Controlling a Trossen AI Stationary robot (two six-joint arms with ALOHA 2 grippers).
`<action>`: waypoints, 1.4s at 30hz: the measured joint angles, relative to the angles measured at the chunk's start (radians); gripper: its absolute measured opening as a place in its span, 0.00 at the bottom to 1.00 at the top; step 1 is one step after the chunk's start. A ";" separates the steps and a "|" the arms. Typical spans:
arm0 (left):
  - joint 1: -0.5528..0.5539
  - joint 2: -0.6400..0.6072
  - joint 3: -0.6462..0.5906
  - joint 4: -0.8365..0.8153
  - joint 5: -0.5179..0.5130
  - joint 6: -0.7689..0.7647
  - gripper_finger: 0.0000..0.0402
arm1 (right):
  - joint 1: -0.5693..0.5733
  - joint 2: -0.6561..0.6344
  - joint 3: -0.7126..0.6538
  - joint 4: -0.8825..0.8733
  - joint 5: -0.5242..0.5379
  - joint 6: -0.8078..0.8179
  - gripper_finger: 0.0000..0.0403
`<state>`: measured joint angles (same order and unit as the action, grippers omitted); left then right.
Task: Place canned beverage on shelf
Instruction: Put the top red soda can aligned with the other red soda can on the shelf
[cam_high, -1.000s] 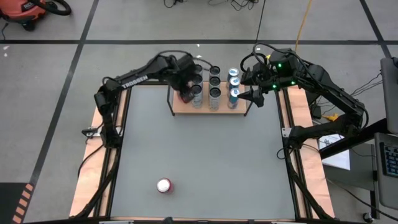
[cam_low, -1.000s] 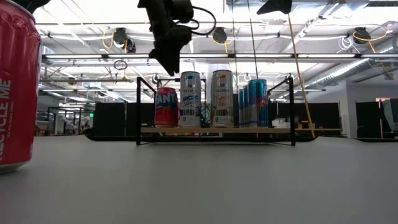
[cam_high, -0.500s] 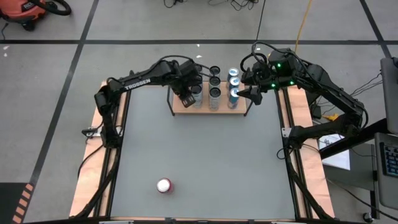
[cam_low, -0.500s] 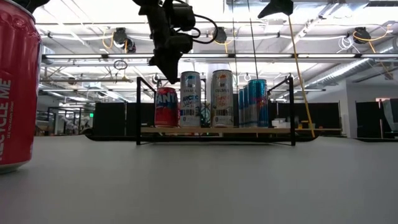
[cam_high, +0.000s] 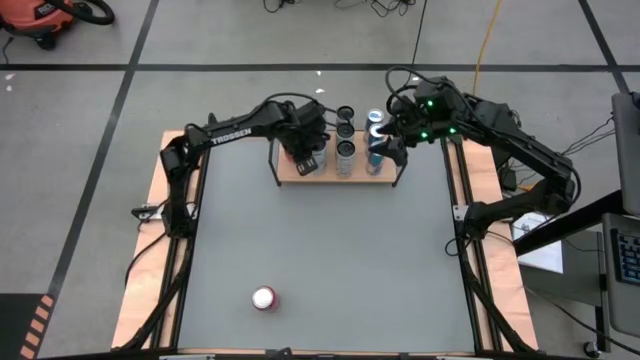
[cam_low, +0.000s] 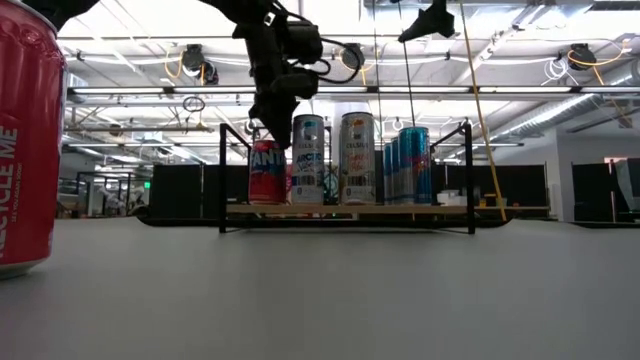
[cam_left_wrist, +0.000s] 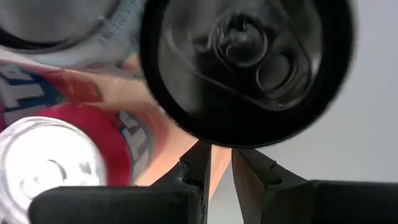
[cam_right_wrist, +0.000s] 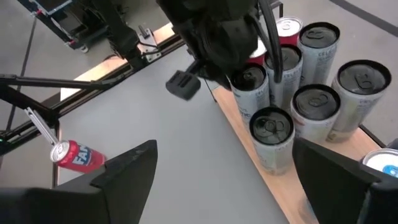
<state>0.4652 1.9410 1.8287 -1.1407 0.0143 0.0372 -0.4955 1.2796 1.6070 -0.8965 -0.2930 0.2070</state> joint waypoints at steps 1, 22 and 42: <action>0.000 0.005 0.000 -0.001 0.000 0.000 0.14 | 0.000 0.003 0.000 0.007 0.000 0.004 0.84; 0.047 0.004 0.000 0.037 -0.048 0.055 0.14 | 0.000 0.010 0.000 0.057 -0.001 0.008 0.84; 0.064 0.029 0.001 0.042 -0.066 0.048 0.14 | 0.000 0.010 0.000 0.056 -0.026 -0.006 0.84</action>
<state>0.5297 1.9701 1.8294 -1.0985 -0.0522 0.0853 -0.4957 1.2892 1.6066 -0.8409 -0.3187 0.2008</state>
